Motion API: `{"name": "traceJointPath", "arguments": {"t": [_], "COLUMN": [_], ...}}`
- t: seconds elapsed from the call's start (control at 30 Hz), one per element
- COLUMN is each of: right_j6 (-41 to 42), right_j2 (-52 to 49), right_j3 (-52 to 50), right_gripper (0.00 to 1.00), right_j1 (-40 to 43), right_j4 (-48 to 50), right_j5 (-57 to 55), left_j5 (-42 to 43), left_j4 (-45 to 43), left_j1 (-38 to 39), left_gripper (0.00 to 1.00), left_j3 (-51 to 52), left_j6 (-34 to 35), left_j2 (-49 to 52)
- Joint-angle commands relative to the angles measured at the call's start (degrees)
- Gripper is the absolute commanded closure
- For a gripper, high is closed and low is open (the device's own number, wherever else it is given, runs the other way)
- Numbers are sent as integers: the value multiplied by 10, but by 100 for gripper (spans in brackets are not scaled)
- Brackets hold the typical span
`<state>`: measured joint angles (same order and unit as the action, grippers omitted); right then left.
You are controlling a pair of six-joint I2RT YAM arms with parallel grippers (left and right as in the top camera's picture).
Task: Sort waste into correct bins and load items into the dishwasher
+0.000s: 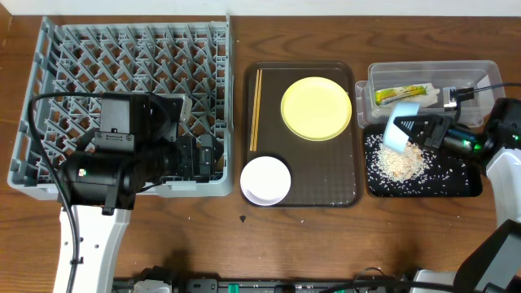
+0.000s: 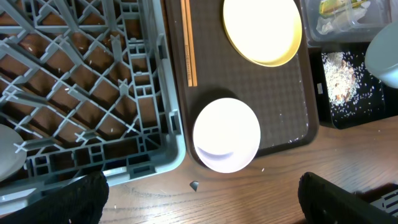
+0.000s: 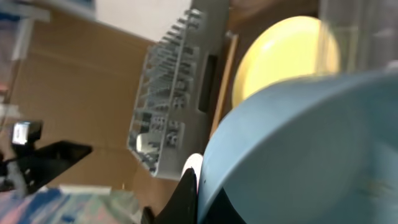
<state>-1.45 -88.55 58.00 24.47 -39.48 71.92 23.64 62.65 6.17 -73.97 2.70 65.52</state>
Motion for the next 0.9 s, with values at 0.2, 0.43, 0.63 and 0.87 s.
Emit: {"name": "traceJointPath", "arguments": {"t": [0.2, 0.43, 0.63, 0.87], "right_j6": [-120, -185, -211, -217], "right_j2": [2, 1, 1, 1], "right_j3": [3, 3, 3, 3], "right_gripper": [99, 99, 99, 99], "right_j1": [4, 51, 83, 81], "right_j4": [-60, -92, -127, -152], "right_j5": [59, 89, 137, 116], "left_j5": [-3, -3, -3, -3], "left_j4": [1, 1, 1, 1], "left_j1": [2, 2, 2, 2], "left_gripper": [2, 2, 2, 2], "left_j3": [-9, -9, -9, -9], "left_j6": [-10, -10, -10, -10], "left_j2": [1, 1, 1, 1]}}
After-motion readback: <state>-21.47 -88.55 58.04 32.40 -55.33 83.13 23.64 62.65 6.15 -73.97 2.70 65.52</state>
